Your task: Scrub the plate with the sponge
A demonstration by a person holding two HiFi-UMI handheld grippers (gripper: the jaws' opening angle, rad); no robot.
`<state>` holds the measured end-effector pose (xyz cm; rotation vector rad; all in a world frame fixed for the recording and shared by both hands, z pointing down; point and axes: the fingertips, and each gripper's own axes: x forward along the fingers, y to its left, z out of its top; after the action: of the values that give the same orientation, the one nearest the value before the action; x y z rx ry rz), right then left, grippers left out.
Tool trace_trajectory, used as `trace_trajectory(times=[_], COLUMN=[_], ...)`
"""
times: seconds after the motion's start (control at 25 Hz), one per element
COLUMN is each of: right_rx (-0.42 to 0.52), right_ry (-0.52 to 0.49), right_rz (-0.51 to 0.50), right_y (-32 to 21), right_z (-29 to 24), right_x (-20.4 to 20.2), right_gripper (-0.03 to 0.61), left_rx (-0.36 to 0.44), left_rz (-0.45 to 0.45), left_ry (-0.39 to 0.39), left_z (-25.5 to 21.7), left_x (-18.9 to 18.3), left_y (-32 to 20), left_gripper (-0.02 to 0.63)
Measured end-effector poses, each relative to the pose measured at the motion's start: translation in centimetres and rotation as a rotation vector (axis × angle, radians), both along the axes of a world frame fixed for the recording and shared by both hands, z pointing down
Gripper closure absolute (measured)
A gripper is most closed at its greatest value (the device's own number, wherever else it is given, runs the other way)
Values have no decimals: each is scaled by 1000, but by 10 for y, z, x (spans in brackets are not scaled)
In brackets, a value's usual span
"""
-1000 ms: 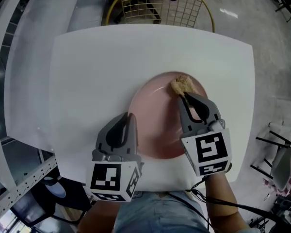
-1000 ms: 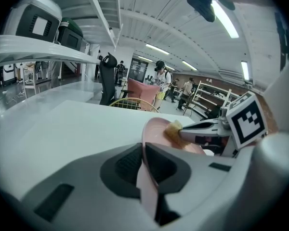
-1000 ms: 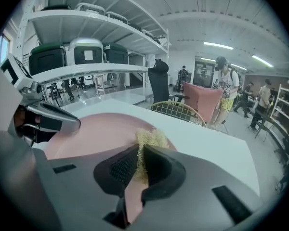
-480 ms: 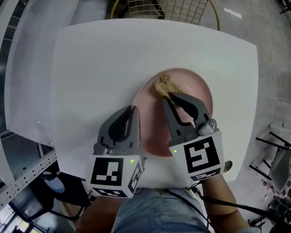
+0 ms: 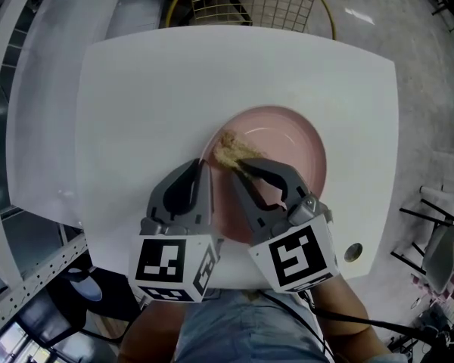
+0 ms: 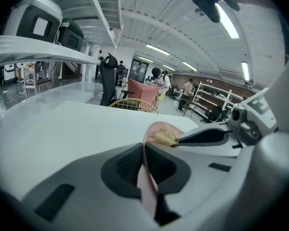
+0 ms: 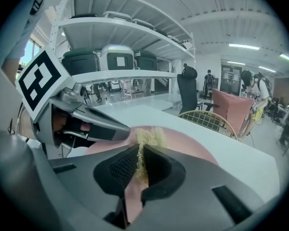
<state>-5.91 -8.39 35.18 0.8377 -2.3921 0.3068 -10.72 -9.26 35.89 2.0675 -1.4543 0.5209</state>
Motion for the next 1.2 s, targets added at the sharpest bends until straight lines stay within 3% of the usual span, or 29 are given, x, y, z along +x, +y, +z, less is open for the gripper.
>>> trace_trajectory(times=[0.8, 1.2], right_rx=[-96, -155], right_ry=[-58, -41], right_rz=[-190, -154], right_y=[81, 111], right_z=[8, 21], right_x=[-8, 19], right_gripper=[541, 541], left_rx=[-4, 13], left_rz=[-1, 2], left_ry=[2, -11], left_z=[-1, -6], left_x=[-1, -1], left_y=[9, 13], left_gripper=[591, 591])
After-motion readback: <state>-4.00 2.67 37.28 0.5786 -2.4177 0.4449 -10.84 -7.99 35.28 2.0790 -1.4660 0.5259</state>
